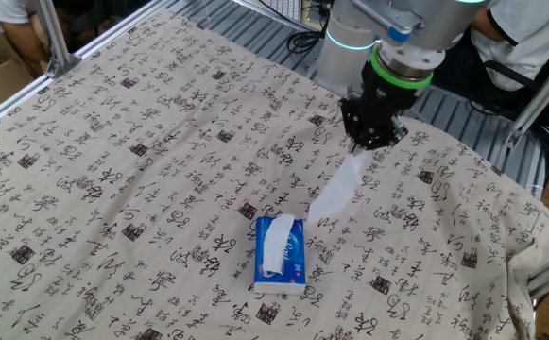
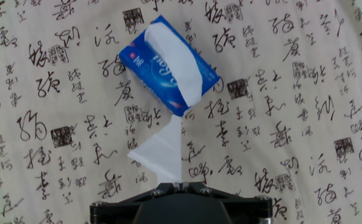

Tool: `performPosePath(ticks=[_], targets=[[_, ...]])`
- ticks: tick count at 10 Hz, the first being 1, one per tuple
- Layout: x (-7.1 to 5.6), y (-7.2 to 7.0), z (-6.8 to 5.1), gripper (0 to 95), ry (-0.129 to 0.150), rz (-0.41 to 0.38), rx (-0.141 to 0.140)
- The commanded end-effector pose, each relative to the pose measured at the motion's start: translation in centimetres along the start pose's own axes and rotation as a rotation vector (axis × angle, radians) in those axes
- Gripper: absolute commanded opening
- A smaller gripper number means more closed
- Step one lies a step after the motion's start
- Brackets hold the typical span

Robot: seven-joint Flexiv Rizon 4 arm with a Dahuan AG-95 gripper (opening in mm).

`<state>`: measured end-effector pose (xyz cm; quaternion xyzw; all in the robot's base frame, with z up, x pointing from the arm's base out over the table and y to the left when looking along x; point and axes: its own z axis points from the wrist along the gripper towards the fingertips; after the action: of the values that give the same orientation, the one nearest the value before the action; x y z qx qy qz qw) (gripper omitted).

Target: Pull out a napkin

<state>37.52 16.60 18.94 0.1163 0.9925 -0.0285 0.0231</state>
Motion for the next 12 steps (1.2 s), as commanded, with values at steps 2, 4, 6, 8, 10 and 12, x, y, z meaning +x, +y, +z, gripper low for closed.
performPosePath(ticks=[2,4,6,8,10,12], targets=[[1.6,-0.2,1.1,0.0,0.004,0.004,0.01],[2.5,-0.3,1.9,0.0,0.008,0.005,0.014],[3.3,0.0,3.3,0.0,-0.001,0.017,0.014],[3.6,0.6,4.6,0.0,-0.012,0.031,0.019],[3.5,1.6,6.0,0.0,-0.015,0.043,0.021],[3.3,2.4,7.8,0.0,-0.03,0.056,0.019]])
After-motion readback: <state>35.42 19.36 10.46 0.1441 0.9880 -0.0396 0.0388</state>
